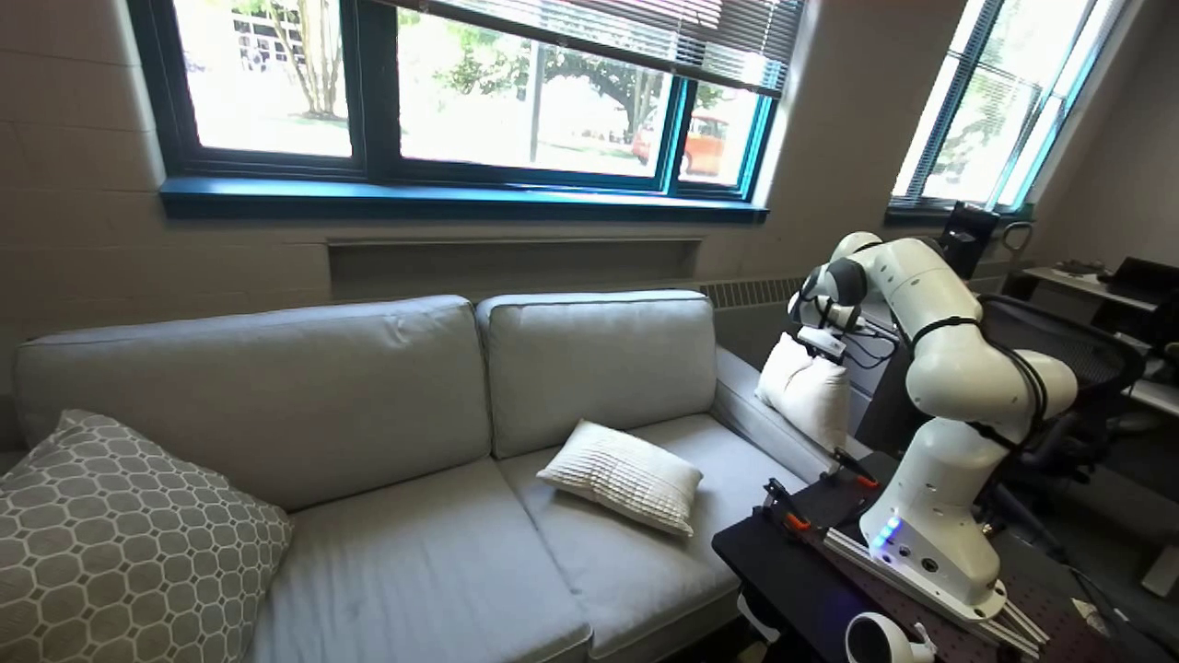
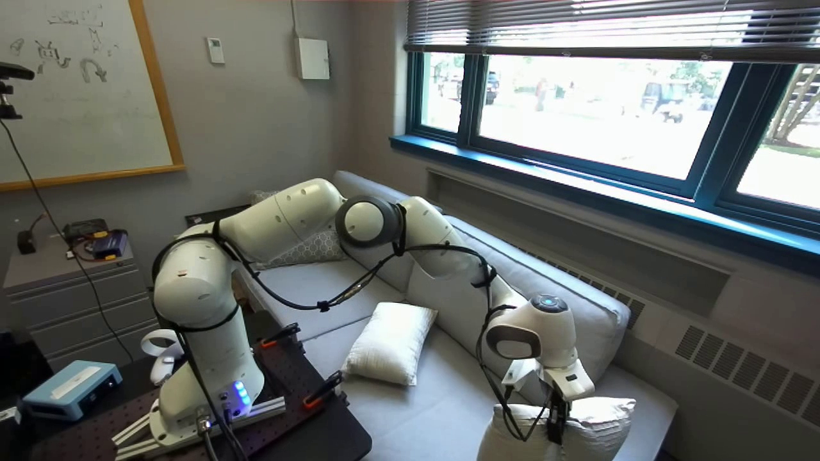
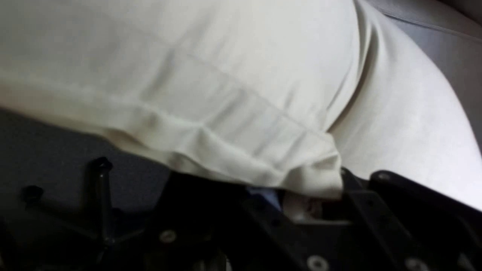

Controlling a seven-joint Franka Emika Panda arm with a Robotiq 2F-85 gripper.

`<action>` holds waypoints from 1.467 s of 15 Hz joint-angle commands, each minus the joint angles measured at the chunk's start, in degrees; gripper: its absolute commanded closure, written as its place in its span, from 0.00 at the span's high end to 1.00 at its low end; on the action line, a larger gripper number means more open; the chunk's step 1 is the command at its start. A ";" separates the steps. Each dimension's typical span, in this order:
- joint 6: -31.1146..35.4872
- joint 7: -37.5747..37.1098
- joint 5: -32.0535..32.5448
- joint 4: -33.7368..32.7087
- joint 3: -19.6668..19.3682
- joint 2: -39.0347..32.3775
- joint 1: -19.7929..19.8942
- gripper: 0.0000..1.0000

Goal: Place the striped pillows against the right armrest

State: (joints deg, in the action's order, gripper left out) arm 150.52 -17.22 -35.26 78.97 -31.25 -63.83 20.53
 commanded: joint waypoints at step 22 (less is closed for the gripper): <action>12.69 0.19 16.62 17.20 13.28 26.15 -4.60 0.03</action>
State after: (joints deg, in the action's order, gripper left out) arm 157.17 -20.69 -21.11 87.46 -22.06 -45.76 18.18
